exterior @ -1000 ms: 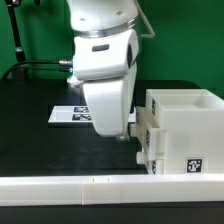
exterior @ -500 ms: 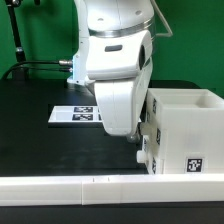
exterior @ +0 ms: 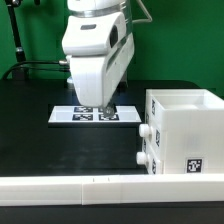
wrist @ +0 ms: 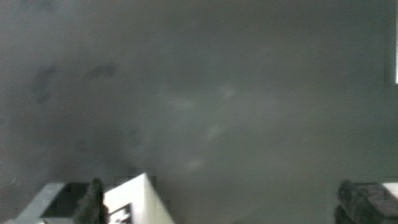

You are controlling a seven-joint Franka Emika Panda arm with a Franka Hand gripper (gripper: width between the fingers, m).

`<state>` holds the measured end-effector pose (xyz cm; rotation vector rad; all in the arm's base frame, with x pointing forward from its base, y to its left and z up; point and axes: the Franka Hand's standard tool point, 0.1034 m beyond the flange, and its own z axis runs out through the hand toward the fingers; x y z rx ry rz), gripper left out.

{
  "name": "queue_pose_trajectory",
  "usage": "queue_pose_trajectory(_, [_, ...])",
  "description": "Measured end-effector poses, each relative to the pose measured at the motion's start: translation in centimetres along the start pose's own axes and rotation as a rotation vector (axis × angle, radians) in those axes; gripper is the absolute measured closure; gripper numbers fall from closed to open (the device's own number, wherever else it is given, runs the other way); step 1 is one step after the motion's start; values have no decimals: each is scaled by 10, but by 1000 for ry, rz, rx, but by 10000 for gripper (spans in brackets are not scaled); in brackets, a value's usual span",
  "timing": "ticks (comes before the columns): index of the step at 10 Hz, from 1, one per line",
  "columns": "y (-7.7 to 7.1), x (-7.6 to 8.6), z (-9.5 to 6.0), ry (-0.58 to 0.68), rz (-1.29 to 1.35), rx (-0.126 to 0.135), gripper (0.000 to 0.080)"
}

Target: Assemble drawer

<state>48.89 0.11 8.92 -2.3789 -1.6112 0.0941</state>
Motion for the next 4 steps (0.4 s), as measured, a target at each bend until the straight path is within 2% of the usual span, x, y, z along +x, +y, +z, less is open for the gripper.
queue_pose_trajectory(1, [-10,-4,1,-7,14,2,150])
queue_pose_trajectory(4, [-9,-4,2,-6,15,5,150])
